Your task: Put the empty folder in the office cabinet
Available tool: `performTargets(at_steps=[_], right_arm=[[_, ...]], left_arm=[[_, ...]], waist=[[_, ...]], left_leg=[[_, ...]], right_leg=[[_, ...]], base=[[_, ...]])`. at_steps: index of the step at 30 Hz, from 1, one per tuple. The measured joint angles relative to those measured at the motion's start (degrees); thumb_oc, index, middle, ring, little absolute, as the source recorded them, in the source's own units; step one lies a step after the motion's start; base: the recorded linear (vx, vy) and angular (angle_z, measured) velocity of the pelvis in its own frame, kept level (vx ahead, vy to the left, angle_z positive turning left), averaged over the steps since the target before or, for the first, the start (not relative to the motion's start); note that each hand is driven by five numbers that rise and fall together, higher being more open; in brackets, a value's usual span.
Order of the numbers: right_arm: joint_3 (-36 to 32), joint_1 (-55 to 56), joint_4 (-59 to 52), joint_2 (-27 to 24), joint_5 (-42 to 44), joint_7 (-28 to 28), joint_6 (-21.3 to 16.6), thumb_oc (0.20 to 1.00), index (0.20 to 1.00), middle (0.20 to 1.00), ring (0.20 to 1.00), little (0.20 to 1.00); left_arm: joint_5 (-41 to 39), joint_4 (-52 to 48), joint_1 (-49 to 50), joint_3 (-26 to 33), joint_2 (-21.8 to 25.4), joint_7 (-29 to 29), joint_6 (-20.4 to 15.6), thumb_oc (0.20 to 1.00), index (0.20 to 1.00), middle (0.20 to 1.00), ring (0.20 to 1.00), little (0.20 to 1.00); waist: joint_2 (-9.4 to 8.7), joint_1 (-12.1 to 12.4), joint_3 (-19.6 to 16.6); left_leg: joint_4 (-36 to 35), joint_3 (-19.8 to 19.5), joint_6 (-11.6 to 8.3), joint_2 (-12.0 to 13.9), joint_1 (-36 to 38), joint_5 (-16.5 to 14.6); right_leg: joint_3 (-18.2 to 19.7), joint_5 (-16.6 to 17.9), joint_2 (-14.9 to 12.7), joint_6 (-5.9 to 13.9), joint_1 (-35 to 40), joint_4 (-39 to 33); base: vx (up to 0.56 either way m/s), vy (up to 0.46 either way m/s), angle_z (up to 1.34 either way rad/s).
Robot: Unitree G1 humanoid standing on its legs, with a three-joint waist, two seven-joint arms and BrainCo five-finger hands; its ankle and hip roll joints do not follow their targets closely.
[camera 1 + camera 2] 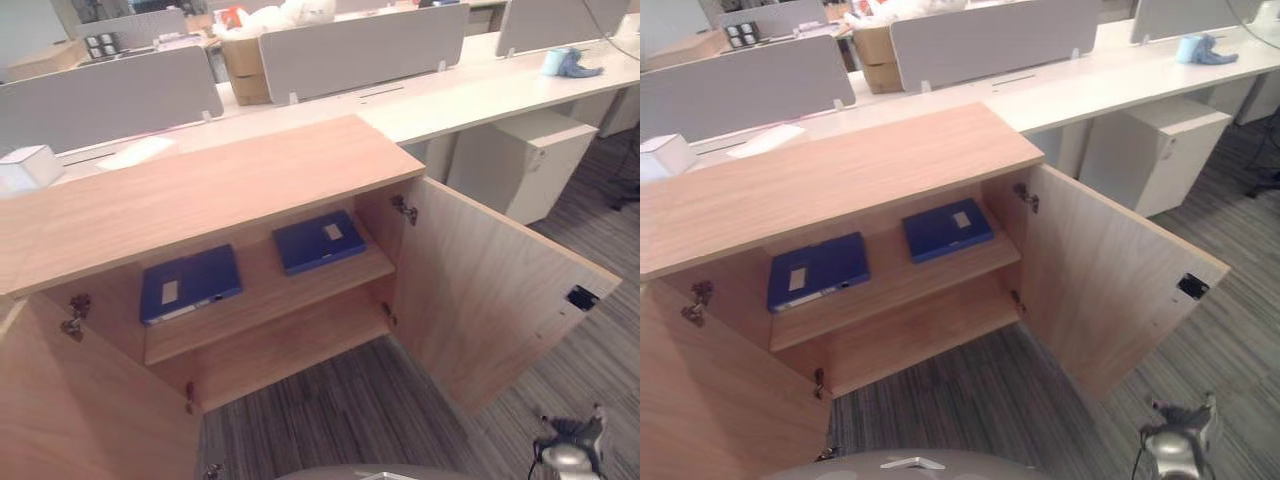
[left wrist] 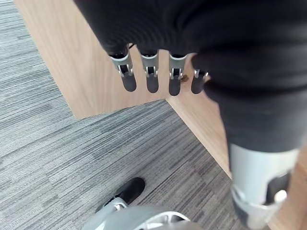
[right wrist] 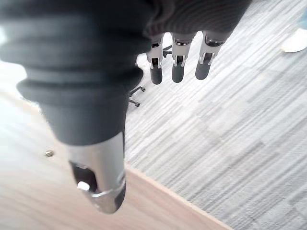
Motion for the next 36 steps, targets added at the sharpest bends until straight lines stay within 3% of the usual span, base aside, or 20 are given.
performTargets(at_steps=[6,11,16,19,22,28,34,36], right_arm=[[-2.33,-9.40,3.88,-12.93,4.41,-0.22,0.01,1.000,1.000,1.000,1.000,1.000],[-2.37,-11.85,4.46,-15.73,6.22,-0.31,-0.13,1.000,1.000,1.000,1.000,1.000],[-1.48,-11.86,3.91,-15.75,6.51,0.02,-0.22,1.000,1.000,1.000,1.000,1.000],[4.75,-10.41,-4.43,-15.31,6.66,4.17,0.08,1.000,1.000,1.000,1.000,1.000],[5.15,-9.23,-6.19,-15.16,7.04,5.67,0.19,1.000,1.000,1.000,1.000,1.000],[11.71,-1.55,-17.63,-14.95,6.92,14.82,0.04,1.000,1.000,1.000,1.000,1.000],[16.27,2.95,-24.71,-14.04,6.39,19.08,0.03,1.000,1.000,1.000,1.000,1.000],[21.00,4.68,-29.40,-12.57,6.34,20.08,0.23,1.000,1.000,1.000,1.000,1.000]], left_arm=[[0.19,-0.61,1.45,-2.07,2.28,-1.74,0.30,1.000,1.000,1.000,1.000,1.000],[0.19,-1.78,3.45,-3.77,2.76,-2.60,0.62,1.000,1.000,1.000,1.000,1.000],[0.20,-1.87,3.49,-3.71,2.76,-2.94,0.86,1.000,1.000,1.000,1.000,1.000],[0.40,-1.58,2.69,-3.46,2.70,-3.10,0.88,1.000,1.000,1.000,1.000,1.000],[1.32,-1.45,2.36,-1.37,2.54,-3.24,0.82,1.000,1.000,1.000,1.000,1.000],[3.92,0.60,1.73,1.31,2.61,-4.47,0.94,1.000,1.000,1.000,1.000,1.000],[5.36,0.71,1.74,3.05,2.39,-4.53,0.99,1.000,1.000,1.000,1.000,1.000],[5.39,0.64,1.66,3.17,2.36,-4.51,1.01,1.000,1.000,1.000,1.000,1.000]], waist=[[1.80,1.27,0.33],[4.15,1.94,2.03],[5.28,1.93,2.89],[4.90,1.55,3.34],[4.15,1.38,3.87],[0.44,-1.48,5.73],[-0.58,-1.69,5.80],[-0.92,-1.67,5.72]], left_leg=[[-0.48,-2.17,0.04,-0.98,0.62,0.02],[-1.62,-2.34,-0.14,-1.27,2.13,0.12],[-1.77,-2.43,-0.33,-1.43,2.13,0.25],[-1.87,-2.77,-0.55,-1.26,2.15,0.42],[-1.90,-2.84,-0.74,-1.08,2.11,0.55],[-2.40,-2.80,-0.91,-0.58,2.38,1.04],[-2.99,-2.34,-0.92,-0.37,2.89,1.10],[-3.42,-2.32,-1.27,-0.21,3.03,0.85]], right_leg=[[-2.27,1.35,-0.19,0.18,3.54,-4.13],[-2.60,2.52,0.04,0.49,6.00,-7.24],[-2.78,3.78,0.28,0.49,7.04,-9.55],[-3.00,3.78,0.60,0.48,7.12,-9.56],[-3.07,3.78,0.81,0.47,7.12,-9.56],[-2.95,4.01,1.27,0.14,7.07,-9.57],[-2.57,3.91,1.27,0.32,7.15,-9.66],[-2.56,4.02,1.45,0.35,7.14,-9.81]], base=[[0.00,-0.031,0.18],[0.00,-0.007,0.03],[-0.02,-0.018,0.01],[-0.02,-0.043,0.03],[-0.01,-0.025,0.01],[-0.01,-0.024,-0.03],[-0.01,-0.005,-0.06],[0.00,0.000,0.00]])
